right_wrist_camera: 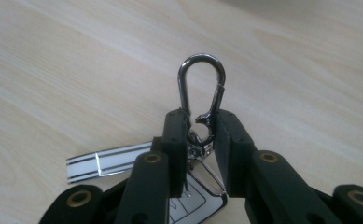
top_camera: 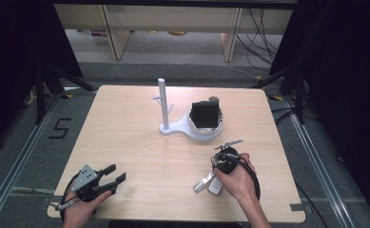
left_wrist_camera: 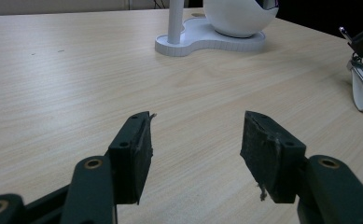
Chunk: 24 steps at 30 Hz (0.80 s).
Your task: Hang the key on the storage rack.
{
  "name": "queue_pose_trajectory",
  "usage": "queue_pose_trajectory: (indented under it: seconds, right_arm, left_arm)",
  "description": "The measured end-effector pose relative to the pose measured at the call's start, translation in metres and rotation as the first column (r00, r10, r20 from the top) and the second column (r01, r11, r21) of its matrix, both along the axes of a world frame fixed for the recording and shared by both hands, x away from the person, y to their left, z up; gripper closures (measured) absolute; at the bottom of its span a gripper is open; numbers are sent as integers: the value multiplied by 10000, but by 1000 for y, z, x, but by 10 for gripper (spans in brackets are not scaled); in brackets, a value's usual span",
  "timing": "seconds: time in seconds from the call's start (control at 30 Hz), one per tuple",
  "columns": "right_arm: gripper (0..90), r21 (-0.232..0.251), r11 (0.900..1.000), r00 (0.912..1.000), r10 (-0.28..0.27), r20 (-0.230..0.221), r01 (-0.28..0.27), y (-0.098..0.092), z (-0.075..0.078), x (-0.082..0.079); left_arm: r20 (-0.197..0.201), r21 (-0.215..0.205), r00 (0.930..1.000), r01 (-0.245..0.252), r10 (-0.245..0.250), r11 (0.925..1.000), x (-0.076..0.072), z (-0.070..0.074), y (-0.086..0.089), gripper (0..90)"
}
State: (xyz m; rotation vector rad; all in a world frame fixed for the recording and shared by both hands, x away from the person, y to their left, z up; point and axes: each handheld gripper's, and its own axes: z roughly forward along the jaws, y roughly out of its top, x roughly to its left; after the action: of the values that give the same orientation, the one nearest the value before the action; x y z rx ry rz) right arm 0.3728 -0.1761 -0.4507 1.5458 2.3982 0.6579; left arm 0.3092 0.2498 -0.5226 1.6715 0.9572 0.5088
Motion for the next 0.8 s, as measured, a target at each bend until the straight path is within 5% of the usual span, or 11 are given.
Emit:
queue_pose_trajectory:
  seconds: [0.17, 0.4, 0.63, 0.8]
  right_arm:
    - [758, 198, 9995, 9942, 221, 1049, -243, 0, 4, -5]
    - [758, 490, 9978, 9823, 351, 1843, -448, 3, 7, -9]
    - [758, 707, 9965, 9660, 240, 2576, -436, 4, 15, -12]
    - [758, 812, 9951, 9465, 272, 3214, -562, 4, 19, -12]
  left_arm:
    - [2, 38, 10000, 3, -3, 10000, 0, 0, 0, 426]
    - [58, -47, 10000, 10, -10, 10000, 0, -1, 1, 426]
    - [-24, 140, 10000, -76, 76, 9999, -1, 1, 2, 426]
    - [128, -44, 9999, -24, 24, 10000, 1, -1, 1, 427]
